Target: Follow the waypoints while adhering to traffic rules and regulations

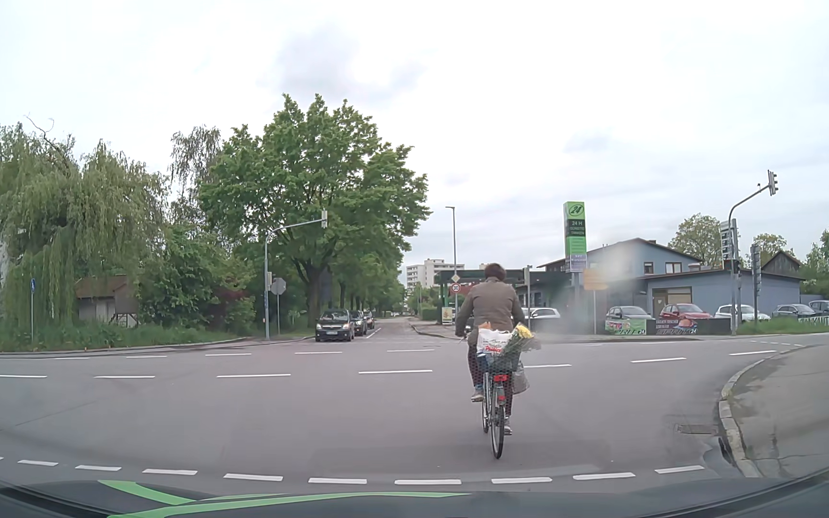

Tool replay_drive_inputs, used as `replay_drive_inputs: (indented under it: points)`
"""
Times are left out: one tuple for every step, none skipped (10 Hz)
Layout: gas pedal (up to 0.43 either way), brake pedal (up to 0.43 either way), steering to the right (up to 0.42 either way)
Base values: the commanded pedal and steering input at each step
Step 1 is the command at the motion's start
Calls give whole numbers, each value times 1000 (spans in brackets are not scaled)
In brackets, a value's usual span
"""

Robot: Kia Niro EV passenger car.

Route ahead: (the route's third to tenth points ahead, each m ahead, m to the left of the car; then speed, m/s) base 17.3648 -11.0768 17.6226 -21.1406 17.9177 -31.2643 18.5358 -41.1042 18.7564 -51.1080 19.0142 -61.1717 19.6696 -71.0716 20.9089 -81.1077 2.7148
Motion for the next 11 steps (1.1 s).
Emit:
replay_drive_inputs:
  points:
    - [79, 0, 94]
    - [98, 0, 103]
    - [118, 0, 108]
    - [130, 0, 109]
    - [138, 0, 114]
    - [150, 0, 118]
    - [150, 0, 118]
    - [157, 0, 124]
    - [157, 0, 139]
    - [157, 0, 155]
    - [157, 0, 175]
